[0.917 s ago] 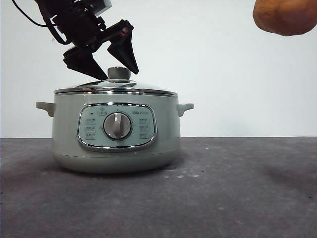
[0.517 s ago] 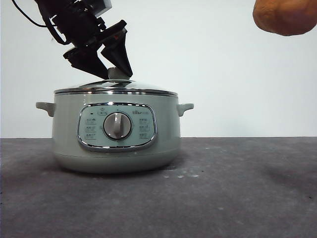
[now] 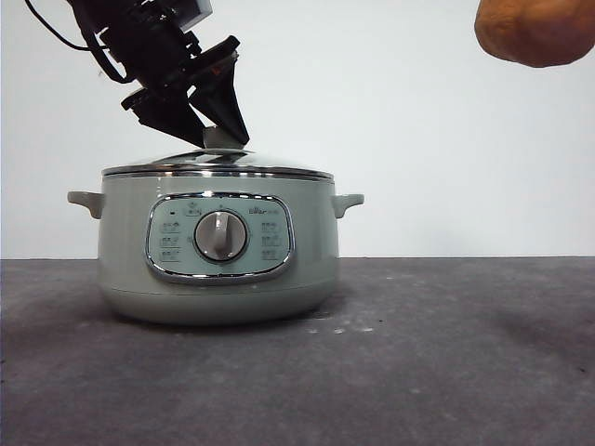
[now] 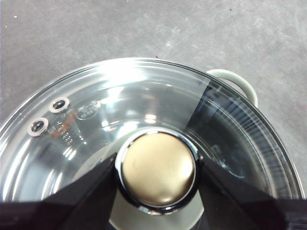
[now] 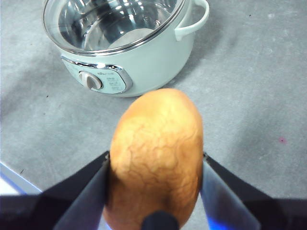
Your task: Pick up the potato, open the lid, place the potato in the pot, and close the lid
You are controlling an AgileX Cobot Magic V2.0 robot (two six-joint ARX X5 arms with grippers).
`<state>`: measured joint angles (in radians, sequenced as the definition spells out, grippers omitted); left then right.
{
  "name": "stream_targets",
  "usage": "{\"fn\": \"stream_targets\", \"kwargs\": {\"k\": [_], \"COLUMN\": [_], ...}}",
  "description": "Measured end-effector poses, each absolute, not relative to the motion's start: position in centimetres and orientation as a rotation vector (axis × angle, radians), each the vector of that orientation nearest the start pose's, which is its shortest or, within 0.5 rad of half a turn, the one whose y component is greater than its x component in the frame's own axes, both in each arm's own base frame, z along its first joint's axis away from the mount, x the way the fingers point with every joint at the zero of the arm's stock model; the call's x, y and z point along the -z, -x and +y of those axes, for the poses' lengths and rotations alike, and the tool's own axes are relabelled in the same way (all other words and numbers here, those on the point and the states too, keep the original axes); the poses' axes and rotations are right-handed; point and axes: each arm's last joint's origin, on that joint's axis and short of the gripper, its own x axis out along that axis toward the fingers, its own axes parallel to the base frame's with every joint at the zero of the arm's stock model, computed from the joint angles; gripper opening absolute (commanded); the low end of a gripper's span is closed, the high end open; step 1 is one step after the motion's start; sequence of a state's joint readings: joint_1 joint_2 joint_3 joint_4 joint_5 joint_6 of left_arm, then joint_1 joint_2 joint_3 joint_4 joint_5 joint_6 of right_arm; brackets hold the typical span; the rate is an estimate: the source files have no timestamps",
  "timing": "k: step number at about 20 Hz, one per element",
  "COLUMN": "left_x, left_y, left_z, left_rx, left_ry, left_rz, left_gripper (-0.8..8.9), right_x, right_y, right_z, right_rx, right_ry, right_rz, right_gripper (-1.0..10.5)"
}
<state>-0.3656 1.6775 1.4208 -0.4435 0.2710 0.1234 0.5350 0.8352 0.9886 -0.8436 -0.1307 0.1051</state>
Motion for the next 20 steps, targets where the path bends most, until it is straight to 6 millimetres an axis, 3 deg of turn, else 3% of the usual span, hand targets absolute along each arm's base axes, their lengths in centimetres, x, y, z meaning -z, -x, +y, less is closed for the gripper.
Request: {"fn": "stream_targets", "kwargs": {"k": [5,12,15,20], "left_x": [-30.9,-34.9,-37.0,-41.2], "left_y": [-34.9,-34.6,-33.0,-28.8], "left_z": [-14.2,-14.0,-12.5,-8.0], "left_rx": [0.651,0.644,0.625,0.585], "left_ry": [-0.149,-0.148,-0.138,-0.093], "left_rz": [0.688,0.605,0.569,0.522], "left_gripper": [-0.08,-0.08,-0.08,-0.08], "right_x": [-33.5,-33.5,-33.7,-34.0], "right_y": [-12.7,-12.8,-12.9,-14.1], "right_z": [8.0,8.0,8.1,8.9], "right_rx": [-0.599,-0.599,-0.603,-0.636], "right_ry": [0.045,0.043,0.038,0.016], "right_rz": [0.72,0.713,0.688,0.621], "right_gripper": [-0.1,-0.1,-0.1,-0.1]}}
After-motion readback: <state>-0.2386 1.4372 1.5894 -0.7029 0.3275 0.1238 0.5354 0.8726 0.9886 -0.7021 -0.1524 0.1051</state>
